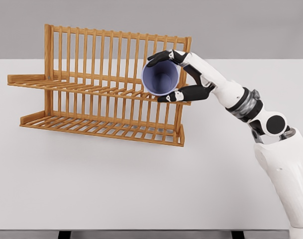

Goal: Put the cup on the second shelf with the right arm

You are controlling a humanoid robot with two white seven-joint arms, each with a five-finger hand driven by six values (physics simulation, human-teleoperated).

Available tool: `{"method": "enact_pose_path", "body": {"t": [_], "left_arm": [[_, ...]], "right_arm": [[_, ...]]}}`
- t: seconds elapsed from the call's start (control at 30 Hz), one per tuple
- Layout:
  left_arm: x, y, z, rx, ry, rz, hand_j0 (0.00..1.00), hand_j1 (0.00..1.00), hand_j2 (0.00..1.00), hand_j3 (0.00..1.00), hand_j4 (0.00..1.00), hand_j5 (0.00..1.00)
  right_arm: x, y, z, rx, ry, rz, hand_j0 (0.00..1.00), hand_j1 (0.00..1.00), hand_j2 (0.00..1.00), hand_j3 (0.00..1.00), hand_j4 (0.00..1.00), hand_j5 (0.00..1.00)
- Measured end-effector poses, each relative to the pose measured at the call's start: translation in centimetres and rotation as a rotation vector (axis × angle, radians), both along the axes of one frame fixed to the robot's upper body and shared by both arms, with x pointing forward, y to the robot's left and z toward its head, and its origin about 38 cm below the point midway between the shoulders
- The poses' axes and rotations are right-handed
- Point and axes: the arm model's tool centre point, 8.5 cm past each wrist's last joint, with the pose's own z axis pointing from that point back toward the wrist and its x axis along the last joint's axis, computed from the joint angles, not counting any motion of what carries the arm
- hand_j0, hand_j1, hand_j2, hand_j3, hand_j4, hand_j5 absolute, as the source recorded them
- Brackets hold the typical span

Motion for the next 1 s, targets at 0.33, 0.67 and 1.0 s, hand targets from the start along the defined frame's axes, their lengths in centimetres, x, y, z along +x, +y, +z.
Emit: {"method": "enact_pose_path", "body": {"t": [0.33,0.67,1.0], "left_arm": [[0.0,0.0,0.0,0.000,0.000,0.000,1.00,1.00,1.00,1.00,1.00,1.00],[0.0,0.0,0.0,0.000,0.000,0.000,1.00,1.00,1.00,1.00,1.00,1.00],[0.0,0.0,0.0,0.000,0.000,0.000,1.00,1.00,1.00,1.00,1.00,1.00]], "right_arm": [[-0.4,0.3,-0.1,-0.015,-0.015,0.009,0.78,0.78,0.78,0.78,0.78,0.78],[-1.2,-0.4,0.0,-0.032,-0.043,0.013,0.98,0.98,0.98,0.98,0.98,0.98],[-1.4,-1.9,2.0,-0.057,-0.097,0.000,0.99,0.99,0.99,0.99,0.99,0.99]]}}
